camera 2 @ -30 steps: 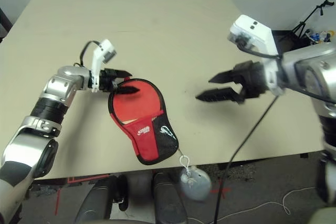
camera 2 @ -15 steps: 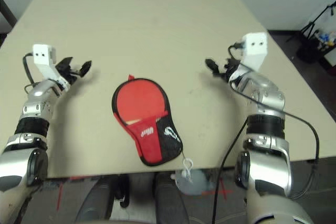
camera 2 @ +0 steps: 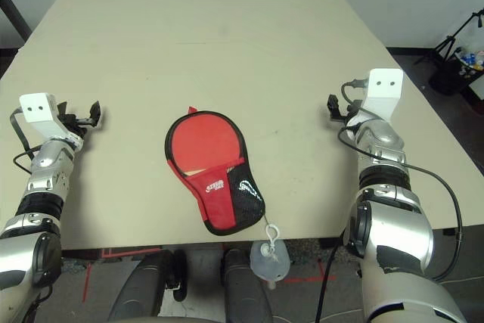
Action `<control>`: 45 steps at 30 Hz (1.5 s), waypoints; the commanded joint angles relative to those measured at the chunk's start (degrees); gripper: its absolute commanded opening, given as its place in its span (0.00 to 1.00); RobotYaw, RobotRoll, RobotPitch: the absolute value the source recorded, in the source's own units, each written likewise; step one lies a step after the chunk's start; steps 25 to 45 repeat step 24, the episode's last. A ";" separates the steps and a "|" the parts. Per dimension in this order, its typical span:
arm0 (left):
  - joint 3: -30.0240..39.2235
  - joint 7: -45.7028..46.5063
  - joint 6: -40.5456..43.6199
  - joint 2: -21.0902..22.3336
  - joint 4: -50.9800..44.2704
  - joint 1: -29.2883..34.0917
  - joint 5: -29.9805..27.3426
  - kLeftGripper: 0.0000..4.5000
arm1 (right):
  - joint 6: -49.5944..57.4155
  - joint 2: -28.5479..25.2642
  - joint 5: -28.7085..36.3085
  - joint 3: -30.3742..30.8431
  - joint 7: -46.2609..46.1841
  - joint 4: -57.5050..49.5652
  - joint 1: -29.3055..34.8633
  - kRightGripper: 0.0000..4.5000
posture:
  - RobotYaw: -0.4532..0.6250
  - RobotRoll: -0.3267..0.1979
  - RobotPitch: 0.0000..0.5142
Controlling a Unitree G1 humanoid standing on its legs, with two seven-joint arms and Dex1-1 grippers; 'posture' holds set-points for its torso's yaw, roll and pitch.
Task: Store the ping-pong paddle in its case and zip it.
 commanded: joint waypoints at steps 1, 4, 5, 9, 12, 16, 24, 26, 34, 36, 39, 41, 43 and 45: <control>0.00 0.57 -0.37 0.26 0.05 1.22 0.10 1.00 | -1.08 -0.42 -0.31 0.07 -0.41 1.63 0.86 1.00 | 0.38 0.62 0.31; -0.13 0.43 -0.27 0.33 0.98 0.44 0.01 1.00 | -1.00 -0.21 0.43 -0.57 -1.01 1.19 0.98 1.00 | 0.37 0.62 0.32; -0.14 0.37 -0.28 0.30 1.36 0.05 -0.06 1.00 | -0.97 -0.15 0.58 -0.63 -1.05 0.97 0.94 1.00 | 0.37 0.62 0.32; -0.36 0.34 -0.78 -0.11 3.61 -1.48 -0.02 1.00 | -1.01 0.54 0.84 -0.32 -0.92 0.05 0.97 1.00 | 0.34 0.62 0.31; -0.74 0.31 -0.95 -0.67 4.61 -2.58 0.00 1.00 | -0.76 0.53 0.33 0.32 -0.42 -0.09 0.76 1.00 | 0.34 0.62 0.29; -0.87 0.28 -1.28 -0.98 4.29 -2.52 -0.13 1.00 | -0.52 0.70 -0.08 0.81 0.41 0.41 0.06 1.00 | 0.35 0.62 0.32; -1.15 -0.13 -0.61 -0.75 0.67 0.51 -0.20 1.00 | -0.58 0.44 -0.22 0.89 0.40 0.98 0.69 1.00 | 0.37 0.62 0.36; -1.15 -0.13 -0.61 -0.75 0.67 0.51 -0.20 1.00 | -0.58 0.44 -0.22 0.89 0.40 0.98 0.69 1.00 | 0.37 0.62 0.36; -1.15 -0.13 -0.61 -0.75 0.67 0.51 -0.20 1.00 | -0.58 0.44 -0.22 0.89 0.40 0.98 0.69 1.00 | 0.37 0.62 0.36; -1.15 -0.13 -0.61 -0.75 0.67 0.51 -0.20 1.00 | -0.58 0.44 -0.22 0.89 0.40 0.98 0.69 1.00 | 0.37 0.62 0.36; -1.15 -0.13 -0.61 -0.75 0.67 0.51 -0.20 1.00 | -0.58 0.44 -0.22 0.89 0.40 0.98 0.69 1.00 | 0.37 0.62 0.36; -1.15 -0.13 -0.61 -0.75 0.67 0.51 -0.20 1.00 | -0.58 0.44 -0.22 0.89 0.40 0.98 0.69 1.00 | 0.37 0.62 0.36; -1.15 -0.13 -0.61 -0.75 0.67 0.51 -0.20 1.00 | -0.58 0.44 -0.22 0.89 0.40 0.98 0.69 1.00 | 0.37 0.62 0.36; -1.15 -0.13 -0.61 -0.75 0.67 0.51 -0.20 1.00 | -0.58 0.44 -0.22 0.89 0.40 0.98 0.69 1.00 | 0.37 0.62 0.36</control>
